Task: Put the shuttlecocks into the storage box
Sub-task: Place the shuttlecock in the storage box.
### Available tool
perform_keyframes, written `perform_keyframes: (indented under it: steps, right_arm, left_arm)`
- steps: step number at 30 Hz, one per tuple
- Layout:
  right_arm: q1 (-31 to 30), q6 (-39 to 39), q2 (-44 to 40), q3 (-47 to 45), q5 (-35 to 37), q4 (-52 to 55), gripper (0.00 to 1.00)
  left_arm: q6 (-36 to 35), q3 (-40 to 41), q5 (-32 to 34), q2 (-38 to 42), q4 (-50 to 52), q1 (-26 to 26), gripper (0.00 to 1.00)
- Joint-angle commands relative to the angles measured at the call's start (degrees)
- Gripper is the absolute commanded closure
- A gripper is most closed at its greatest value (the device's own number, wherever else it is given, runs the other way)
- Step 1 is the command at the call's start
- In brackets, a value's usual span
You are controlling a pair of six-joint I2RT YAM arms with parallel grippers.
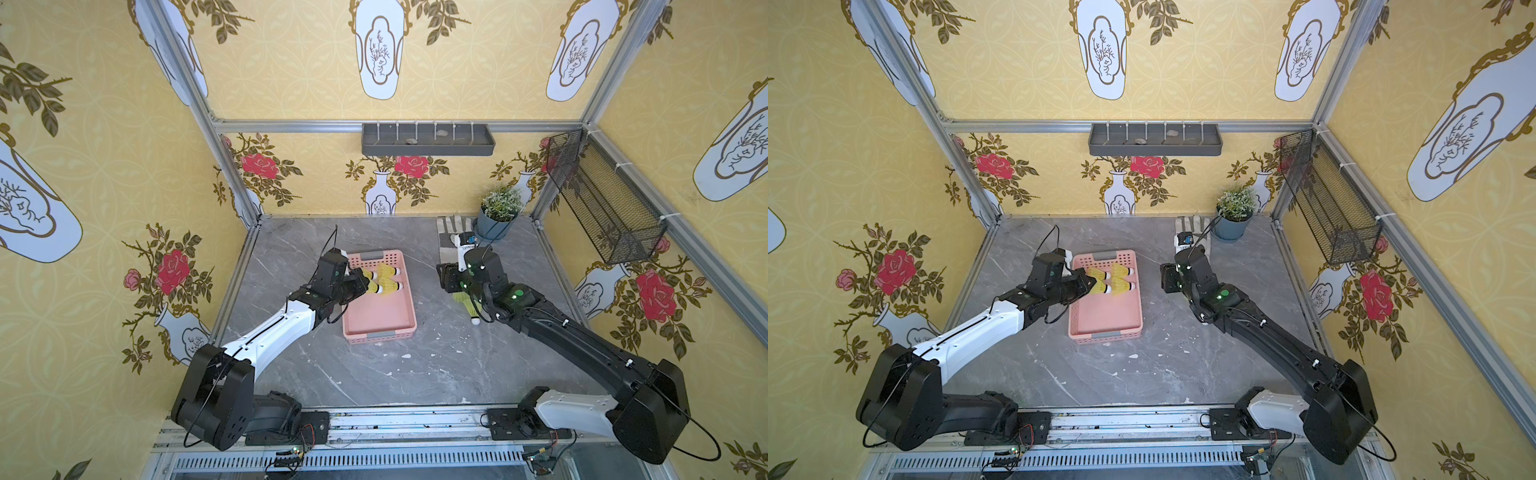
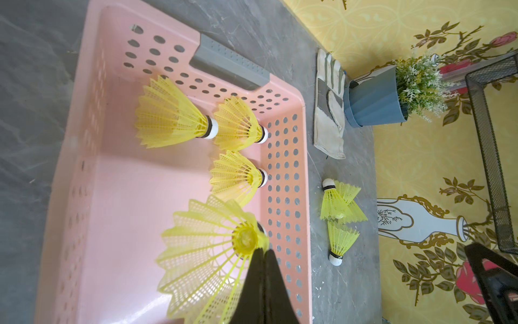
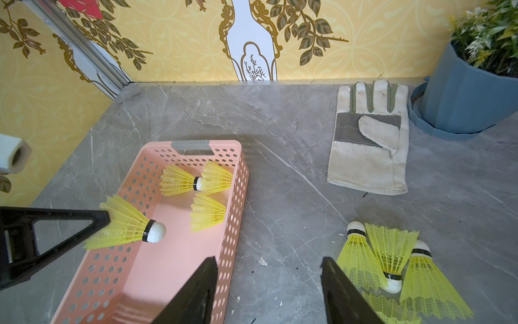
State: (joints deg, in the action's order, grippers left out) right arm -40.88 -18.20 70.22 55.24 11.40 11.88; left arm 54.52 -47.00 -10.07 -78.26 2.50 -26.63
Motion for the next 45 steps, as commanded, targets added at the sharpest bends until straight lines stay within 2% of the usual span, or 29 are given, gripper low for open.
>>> perform_keyframes:
  steps: [1, 24, 45]
  right_arm:
    - [0.0, -0.68, -0.42, -0.22, 0.86, -1.84, 0.39]
    - [1.15, -0.92, -3.32, -3.29, -0.28, -2.11, 0.41]
    - [2.01, -1.05, -2.89, -4.0, -2.43, -2.48, 0.42]
  left_arm:
    - [1.52, 0.55, 2.27, -1.15, -2.7, 0.0, 1.0]
    - [2.3, -3.57, 6.76, -11.75, -5.23, -0.09, 1.0]
    - [2.01, -5.41, 6.11, -16.88, -5.93, -0.21, 1.0]
